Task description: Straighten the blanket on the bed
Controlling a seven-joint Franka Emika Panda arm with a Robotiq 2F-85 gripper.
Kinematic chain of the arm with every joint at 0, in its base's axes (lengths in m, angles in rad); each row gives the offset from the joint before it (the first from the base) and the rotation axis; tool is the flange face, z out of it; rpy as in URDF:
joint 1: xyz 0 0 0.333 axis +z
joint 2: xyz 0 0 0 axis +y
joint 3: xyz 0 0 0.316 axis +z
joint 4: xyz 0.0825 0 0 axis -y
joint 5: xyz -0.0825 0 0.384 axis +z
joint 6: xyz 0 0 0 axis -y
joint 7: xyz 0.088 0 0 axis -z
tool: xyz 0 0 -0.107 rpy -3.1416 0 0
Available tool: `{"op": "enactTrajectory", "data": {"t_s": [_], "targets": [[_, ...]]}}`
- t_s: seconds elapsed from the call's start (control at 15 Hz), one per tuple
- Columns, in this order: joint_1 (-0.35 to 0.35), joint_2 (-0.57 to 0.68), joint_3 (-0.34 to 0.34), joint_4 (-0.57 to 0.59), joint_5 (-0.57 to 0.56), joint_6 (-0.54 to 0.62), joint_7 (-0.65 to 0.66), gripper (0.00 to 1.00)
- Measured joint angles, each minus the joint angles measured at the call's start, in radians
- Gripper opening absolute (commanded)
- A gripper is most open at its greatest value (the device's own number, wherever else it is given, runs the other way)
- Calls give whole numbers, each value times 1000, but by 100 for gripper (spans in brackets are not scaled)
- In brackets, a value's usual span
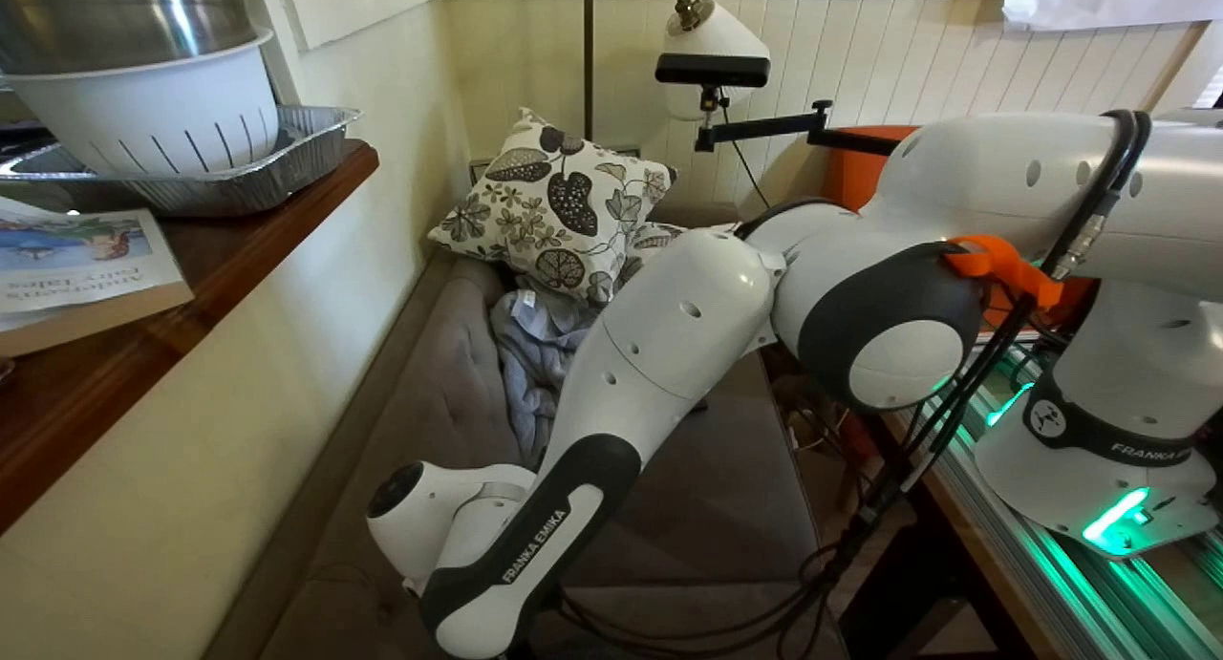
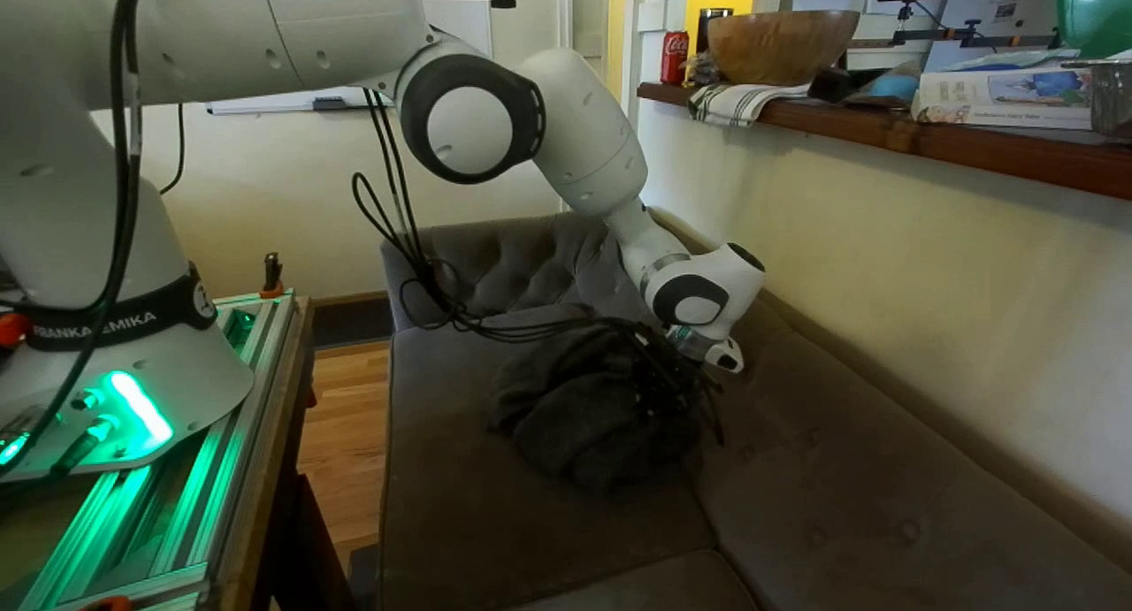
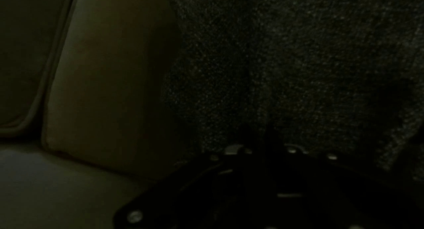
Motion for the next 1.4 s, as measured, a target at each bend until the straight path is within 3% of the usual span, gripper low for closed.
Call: {"op": "enactTrajectory", "data": {"t_s": [0.27,0.67,1.0,1.2,1.4], "targets": [[-12,-10,0,4,5,14,5,3],[-36,-186,-60,-215,11,275,176,3],[17,-345,-174,-439,11,435,414,3],[92,-437,-280,-573,2,512,558,4],[167,-520,-375,-688,-22,560,602,4]]}}
